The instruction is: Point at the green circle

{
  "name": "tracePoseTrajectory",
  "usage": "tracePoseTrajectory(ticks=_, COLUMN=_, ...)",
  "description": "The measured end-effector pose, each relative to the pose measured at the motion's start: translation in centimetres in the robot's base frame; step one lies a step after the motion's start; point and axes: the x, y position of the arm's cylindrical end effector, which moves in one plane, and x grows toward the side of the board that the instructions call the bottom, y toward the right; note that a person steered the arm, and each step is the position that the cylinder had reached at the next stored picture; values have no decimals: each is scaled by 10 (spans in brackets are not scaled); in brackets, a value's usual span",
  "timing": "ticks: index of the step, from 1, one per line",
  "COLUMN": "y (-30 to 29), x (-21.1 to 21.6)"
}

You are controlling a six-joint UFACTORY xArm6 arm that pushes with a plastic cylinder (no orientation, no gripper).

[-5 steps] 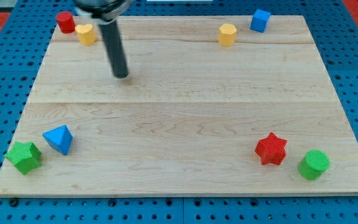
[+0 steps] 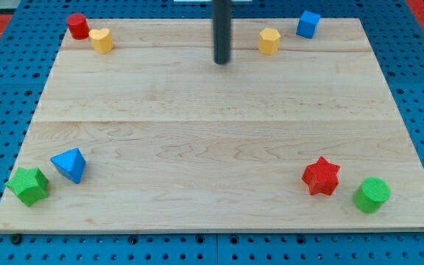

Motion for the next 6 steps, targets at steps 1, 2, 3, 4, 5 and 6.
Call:
tracePoseTrajectory(ticks=1, y=84, x=83)
tracePoseTrajectory(ticks=2, y=157, x=127)
tracePoseTrajectory(ticks=3, y=201, x=170)
tracePoseTrajectory(ticks=4, y=252, x=212)
tracePoseTrajectory(ticks=5, y=244, x=242)
tracePoseTrajectory(ticks=6, y=210, x=247)
